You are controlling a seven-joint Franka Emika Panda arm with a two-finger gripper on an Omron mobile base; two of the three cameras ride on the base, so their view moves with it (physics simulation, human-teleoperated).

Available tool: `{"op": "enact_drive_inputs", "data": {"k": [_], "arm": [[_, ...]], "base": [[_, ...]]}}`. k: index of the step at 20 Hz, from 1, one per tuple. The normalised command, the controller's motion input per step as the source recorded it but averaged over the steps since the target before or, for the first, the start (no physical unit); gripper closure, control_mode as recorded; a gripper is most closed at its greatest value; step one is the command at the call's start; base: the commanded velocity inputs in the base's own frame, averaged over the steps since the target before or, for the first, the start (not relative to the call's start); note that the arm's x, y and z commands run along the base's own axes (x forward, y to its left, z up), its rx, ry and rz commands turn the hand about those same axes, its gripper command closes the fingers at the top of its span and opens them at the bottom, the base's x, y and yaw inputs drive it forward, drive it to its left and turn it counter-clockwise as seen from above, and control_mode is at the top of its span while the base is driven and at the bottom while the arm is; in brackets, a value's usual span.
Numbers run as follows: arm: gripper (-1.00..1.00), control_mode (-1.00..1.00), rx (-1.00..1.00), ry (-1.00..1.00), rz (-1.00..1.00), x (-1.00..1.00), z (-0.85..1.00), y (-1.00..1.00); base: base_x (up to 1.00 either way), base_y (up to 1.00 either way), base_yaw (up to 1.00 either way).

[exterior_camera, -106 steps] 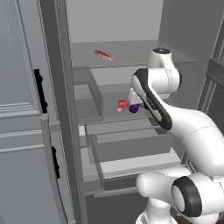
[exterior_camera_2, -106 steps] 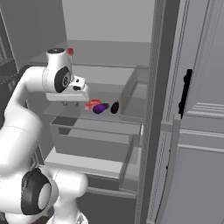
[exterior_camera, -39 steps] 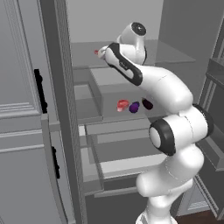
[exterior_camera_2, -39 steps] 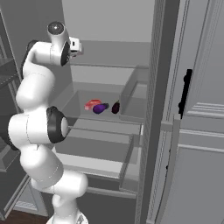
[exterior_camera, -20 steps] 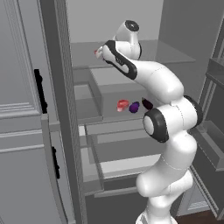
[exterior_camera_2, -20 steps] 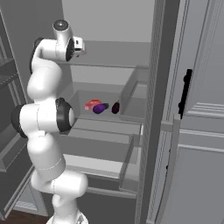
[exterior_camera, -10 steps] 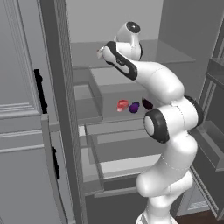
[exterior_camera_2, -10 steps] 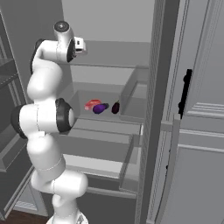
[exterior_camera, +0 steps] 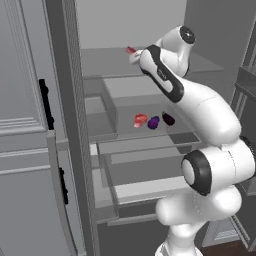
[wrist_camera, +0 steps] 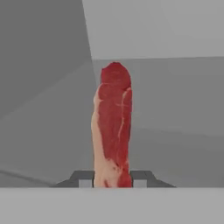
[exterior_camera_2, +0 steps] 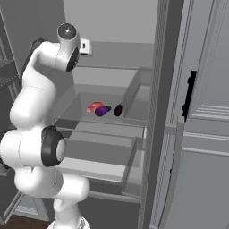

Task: Place one eggplant and one steak in each tupperware on the nearby counter, to pack two identical lunches.

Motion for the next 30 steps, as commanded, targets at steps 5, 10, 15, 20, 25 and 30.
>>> {"op": "enact_drive_inputs", "data": {"k": [5,10,15,20,25,30], "arm": [[1.00,-1.00,0.17,-0.28,0.00,-1.00,-0.06,-0.95],[1.00,-1.00,0.05,-0.05,0.00,-1.00,-0.06,-0.86],[1.00,-1.00,-0.05,0.08,0.00,-1.00,-0.50,-0.60],[1.00,-1.00,-0.23,0.24,0.00,-1.00,-0.95,-0.31],[1.00,-1.00,-0.48,0.56,0.00,-0.91,-1.00,0.23],[1.00,-1.00,-0.39,0.62,0.00,-0.25,-0.81,0.32]], "base": [[0.00,0.00,0.00],[0.00,0.00,0.00],[0.00,0.00,0.00],[0.00,0.00,0.00],[0.00,0.00,0.00],[0.00,0.00,0.00]]}}
